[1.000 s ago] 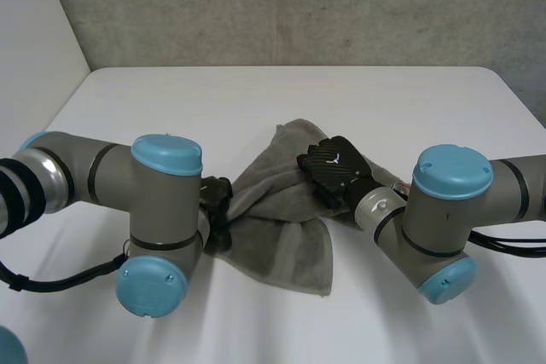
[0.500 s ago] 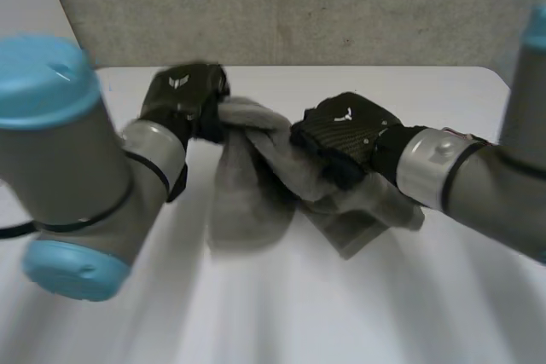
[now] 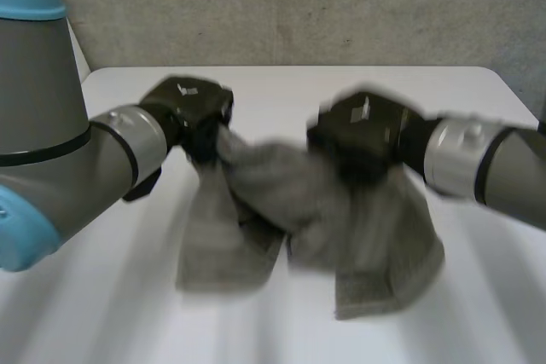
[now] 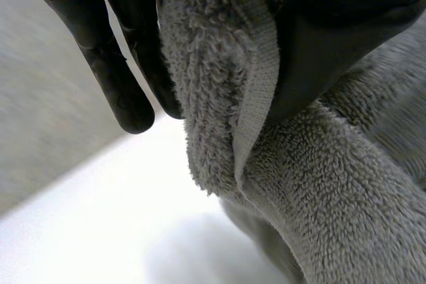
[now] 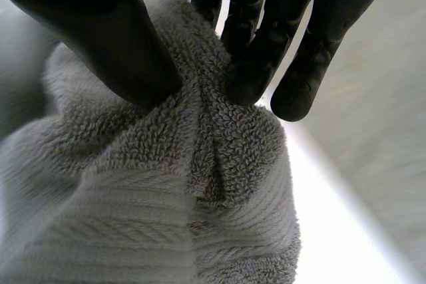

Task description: Fold the towel.

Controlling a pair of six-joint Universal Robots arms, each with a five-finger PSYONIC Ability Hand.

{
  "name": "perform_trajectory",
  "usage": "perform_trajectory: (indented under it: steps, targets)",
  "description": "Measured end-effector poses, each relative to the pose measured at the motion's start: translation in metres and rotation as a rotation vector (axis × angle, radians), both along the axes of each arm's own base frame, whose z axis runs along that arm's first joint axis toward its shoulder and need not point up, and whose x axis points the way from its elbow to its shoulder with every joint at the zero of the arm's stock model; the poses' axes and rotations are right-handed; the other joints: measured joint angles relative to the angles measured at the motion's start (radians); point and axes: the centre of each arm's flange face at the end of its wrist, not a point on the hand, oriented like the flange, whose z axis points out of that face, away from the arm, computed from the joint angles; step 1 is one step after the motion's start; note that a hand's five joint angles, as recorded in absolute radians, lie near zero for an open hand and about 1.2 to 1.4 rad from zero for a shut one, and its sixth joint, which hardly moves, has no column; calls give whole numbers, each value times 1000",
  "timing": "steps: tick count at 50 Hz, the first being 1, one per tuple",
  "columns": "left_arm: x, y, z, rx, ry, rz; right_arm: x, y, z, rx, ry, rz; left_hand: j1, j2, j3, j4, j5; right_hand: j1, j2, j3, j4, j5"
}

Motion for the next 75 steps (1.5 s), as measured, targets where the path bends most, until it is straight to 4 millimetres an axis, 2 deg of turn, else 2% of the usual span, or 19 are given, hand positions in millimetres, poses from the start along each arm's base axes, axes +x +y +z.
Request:
perform_trajectory:
  steps: [3, 4, 5, 6, 8, 11, 15, 20, 25, 32, 36, 41, 46, 48, 51, 54, 60, 65, 75]
  targets:
    - [4, -5, 31, -181, 183, 77, -1, -12, 41, -146, -301, -92, 0, 0, 0, 0, 0, 4, 0, 1, 0, 0]
    - [6, -4, 39, -221, 228, 87, -3, -12, 53, -180, -380, -102, 0, 0, 0, 0, 0, 4, 0, 1, 0, 0]
    - [11, 0, 58, -311, 329, 103, -7, -9, 72, -228, -495, -109, 0, 0, 0, 0, 0, 4, 0, 1, 0, 0]
    - [13, 3, 67, -352, 375, 106, -10, -7, 80, -246, -541, -108, 0, 0, 0, 0, 0, 4, 0, 1, 0, 0]
    - [24, 18, 101, -520, 558, 100, -20, 2, 103, -293, -677, -102, 0, 0, 1, 0, 0, 4, 0, 3, 0, 0]
    - [34, 36, 126, -668, 696, 57, -29, 6, 112, -298, -719, -106, 0, 0, 2, 4, 0, 4, 0, 5, 1, 0]
    - [35, 46, 131, -730, 732, -8, -33, 4, 109, -288, -675, -123, 0, 4, 2, 5, 0, 4, 0, 5, 4, 0]
    - [22, 35, 103, -644, 653, -60, -29, -10, 84, -283, -524, -146, 0, 8, 7, 5, 0, -11, -5, -19, -25, -12]
    - [5, 12, 54, -478, 532, -72, -21, -25, 41, -288, -325, -150, 0, 14, 7, 5, 0, -121, -76, -160, -164, -107]
    - [-17, -16, -36, -246, 302, -94, 4, -29, -60, -235, 58, -49, 0, 13, 7, 5, 0, -757, -737, -789, -797, -780]
    - [-23, -24, -83, -143, 151, -107, 11, -21, -109, -174, 257, 37, 0, 13, 7, 5, 0, -832, -808, -867, -876, -873]
    - [-24, -26, -118, -51, 18, -118, 13, -18, -125, -133, 358, 71, 0, 13, 7, 5, 0, -833, -808, -869, -880, -873]
    - [-22, -25, -129, -12, -29, -120, 13, -22, -109, -118, 313, 22, -60, -40, -62, -76, -60, -834, -808, -870, -880, -874]
    - [-22, -25, -130, -8, -32, -118, 12, -25, -99, -109, 272, -6, -257, -223, -268, -290, -246, -834, -808, -870, -880, -874]
    - [-21, -25, -127, -9, -30, -114, 11, -28, -83, -90, 195, -51, -810, -781, -798, -835, -811, -837, -808, -870, -880, -874]
    - [-20, -23, -122, -15, -25, -109, 10, -31, -73, -77, 141, -81, -1054, -1011, -1060, -1078, -1060, -838, -808, -870, -880, -874]
    - [-16, -16, -109, -23, -13, -92, 9, -38, -62, -76, 81, -128, -1059, -1017, -1077, -1091, -1069, -838, -808, -870, -880, -874]
    - [-9, -6, -99, -8, 13, -69, 11, -44, -65, -91, 65, -140, -1059, -1018, -1077, -1091, -1069, -838, -808, -870, -880, -871]
    - [12, 13, -83, 76, 157, 59, 25, -74, -109, -91, 80, -140, -1059, -1019, -1077, -1091, -1069, -828, -803, -859, -866, -813]
